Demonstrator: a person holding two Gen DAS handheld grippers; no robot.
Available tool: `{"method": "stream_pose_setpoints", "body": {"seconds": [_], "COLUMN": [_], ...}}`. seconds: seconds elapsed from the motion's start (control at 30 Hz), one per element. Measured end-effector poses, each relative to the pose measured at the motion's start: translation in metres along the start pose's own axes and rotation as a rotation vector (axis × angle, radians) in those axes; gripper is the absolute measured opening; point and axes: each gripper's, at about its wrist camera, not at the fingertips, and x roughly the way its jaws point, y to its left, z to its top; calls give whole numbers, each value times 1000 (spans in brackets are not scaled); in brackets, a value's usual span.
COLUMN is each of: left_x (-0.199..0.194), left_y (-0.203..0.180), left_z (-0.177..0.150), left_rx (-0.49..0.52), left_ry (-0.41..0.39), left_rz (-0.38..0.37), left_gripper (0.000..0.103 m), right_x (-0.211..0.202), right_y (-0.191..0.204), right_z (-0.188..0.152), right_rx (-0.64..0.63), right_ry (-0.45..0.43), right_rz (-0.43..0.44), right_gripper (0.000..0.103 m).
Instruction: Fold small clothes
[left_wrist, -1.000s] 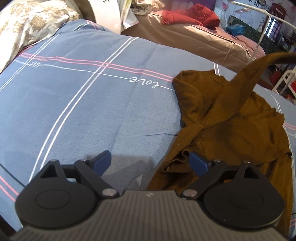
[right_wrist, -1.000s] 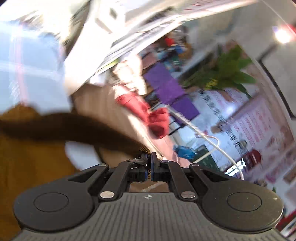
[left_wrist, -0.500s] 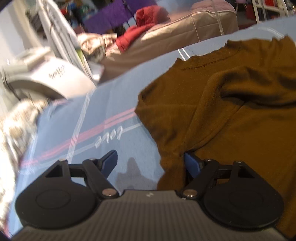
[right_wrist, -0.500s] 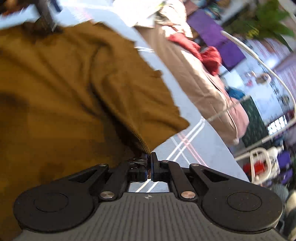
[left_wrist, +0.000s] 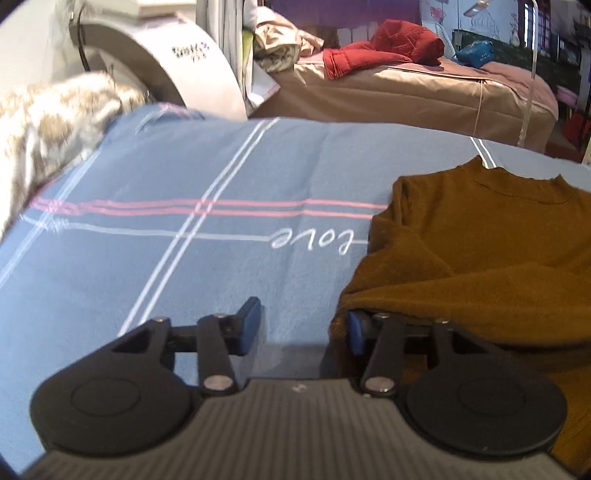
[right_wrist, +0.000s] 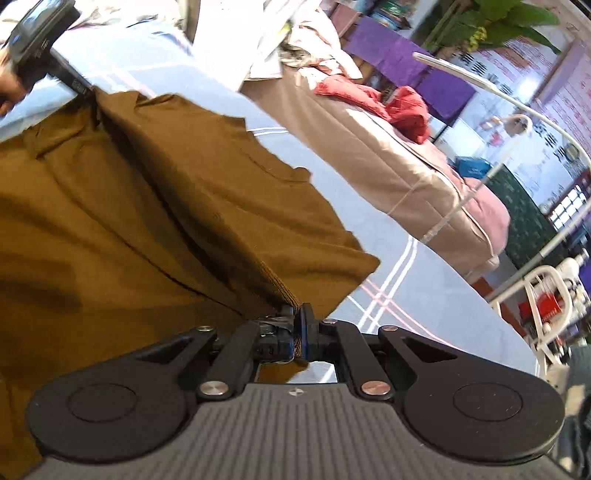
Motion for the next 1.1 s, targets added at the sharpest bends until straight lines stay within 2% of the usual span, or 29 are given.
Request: {"method": "stream_pose_setpoints", "body": {"seconds": [0.07,0.13,0.2,0.27,0.33,0.4,0.43,0.5,0.63,0.7,0.77,0.8,0.87,0.9,0.93,0.97,1.0,1.1], "left_x": [3,4,3,1,0,1,3,8,11,9,7,8,21,20,12,4,2,11], "left_y": [11,27,44,55,61,62,64,67,78,87,105,118,141,150,152,146,134,84], "left_z": [-4,-5,-2,3,7,8,8,6,8,11,11,7,-1,-2,1,10,22,51], "left_rx": [-24,-102,-176,-241,-259,-232,-223,-219,-221,-300,-444,-551,-725,-798,-819,-766,-684,-510], "left_ry": [29,59,83,117,149,176,187,227,243,256,263,267,334,315,242,175,147,209], "left_rz": [-19,-52,-97,-124,-136,-127,-132,-170,-203,-224,-283,-354,-510,-470,-392,-360,-364,-374], "left_gripper": [69,77,80,90,95,100,103,103,103,103,103,103,102,102,102,102,102,88], "right_x": [7,8,1,-4,-11,-16,-20,-27,-28,-25,-19,-18,-16,-15,-16,-15,-11,-6], "right_y": [10,20,34,51,56,45,40,23,-8,-16,-20,-20,-21,-20,-20,-20,-20,-15], "right_z": [-6,-15,-25,-35,-42,-46,-49,-54,-53,-52,-50,-49,-48,-48,-48,-49,-47,-40], "right_rx": [-26,-41,-92,-156,-155,-62,7,138,342,414,459,478,517,537,554,569,580,609], "right_ry": [26,43,33,35,5,-3,-6,-26,-30,-27,-33,-32,-23,-18,-17,-17,-14,-3], "right_rz": [39,120,234,243,203,218,227,235,223,213,227,235,250,256,258,261,265,262], "right_gripper": [5,6,6,8,26,36,54,76,76,76,76,76,77,77,77,77,77,77]}}
